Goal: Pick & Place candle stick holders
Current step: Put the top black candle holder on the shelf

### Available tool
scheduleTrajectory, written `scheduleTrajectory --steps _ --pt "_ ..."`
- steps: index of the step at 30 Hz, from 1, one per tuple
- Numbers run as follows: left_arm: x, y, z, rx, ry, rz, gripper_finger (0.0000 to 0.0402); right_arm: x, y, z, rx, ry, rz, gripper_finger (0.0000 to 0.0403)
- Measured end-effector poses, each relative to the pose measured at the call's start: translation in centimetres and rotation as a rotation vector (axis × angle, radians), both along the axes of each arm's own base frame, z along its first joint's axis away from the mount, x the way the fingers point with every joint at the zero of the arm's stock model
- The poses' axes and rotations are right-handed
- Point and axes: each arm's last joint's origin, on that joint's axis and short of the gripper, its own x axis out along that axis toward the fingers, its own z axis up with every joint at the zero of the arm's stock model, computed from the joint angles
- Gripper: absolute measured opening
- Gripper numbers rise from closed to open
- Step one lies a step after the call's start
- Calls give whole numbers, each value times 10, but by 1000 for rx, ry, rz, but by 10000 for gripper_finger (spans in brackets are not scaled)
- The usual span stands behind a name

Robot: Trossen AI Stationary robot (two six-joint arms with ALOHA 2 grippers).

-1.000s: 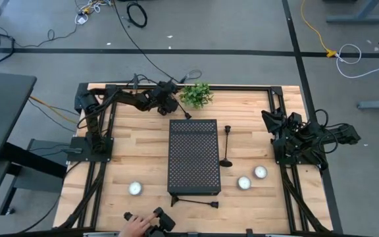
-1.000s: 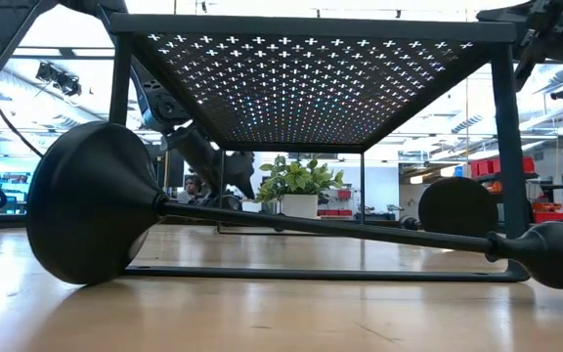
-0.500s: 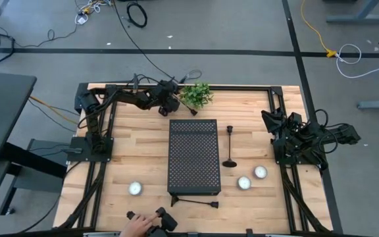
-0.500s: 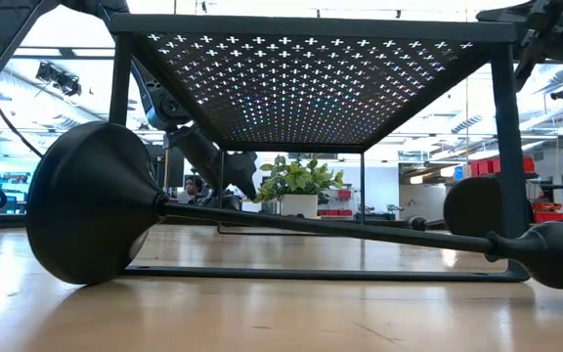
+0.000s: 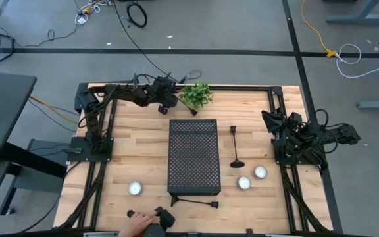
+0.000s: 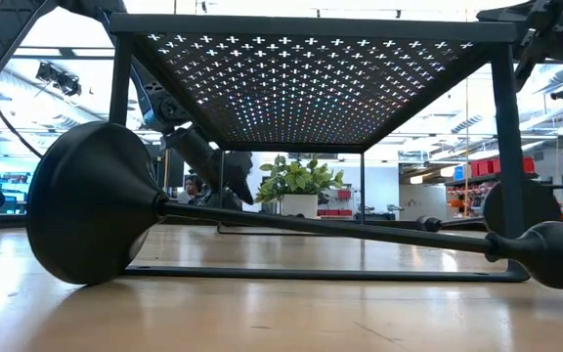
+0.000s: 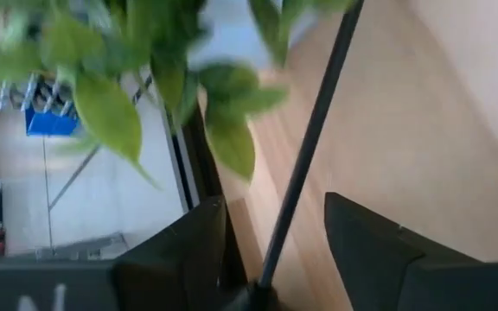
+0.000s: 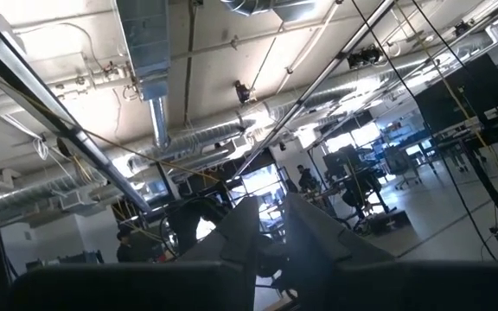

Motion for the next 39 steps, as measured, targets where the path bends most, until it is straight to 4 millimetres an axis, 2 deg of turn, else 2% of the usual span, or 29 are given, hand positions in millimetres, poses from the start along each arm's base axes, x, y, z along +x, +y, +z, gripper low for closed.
scheduleTrajectory --steps 2,5,9,16,19,24,30,39 --pt "5 0 -1 11 -8 -5 191 0 0 0 0 0 0 57" --pt "14 6 -3 -5 -2 83 191 0 0 0 0 0 0 57" --pt "27 12 0 -51 74 142 190 0 0 0 -1 -2 4 57" --pt "42 14 0 -111 150 84 183 0 0 0 -9 -5 14 57" --pt "42 14 -3 -120 196 74 146 0 0 0 -10 -5 16 57" --pt "41 11 -7 -142 230 112 20 0 1 0 -12 -5 18 57" --pt "37 12 -2 -124 244 175 7 0 1 0 -14 -6 20 57" --pt "30 4 30 -143 207 228 6 0 1 0 -20 1 17 57"
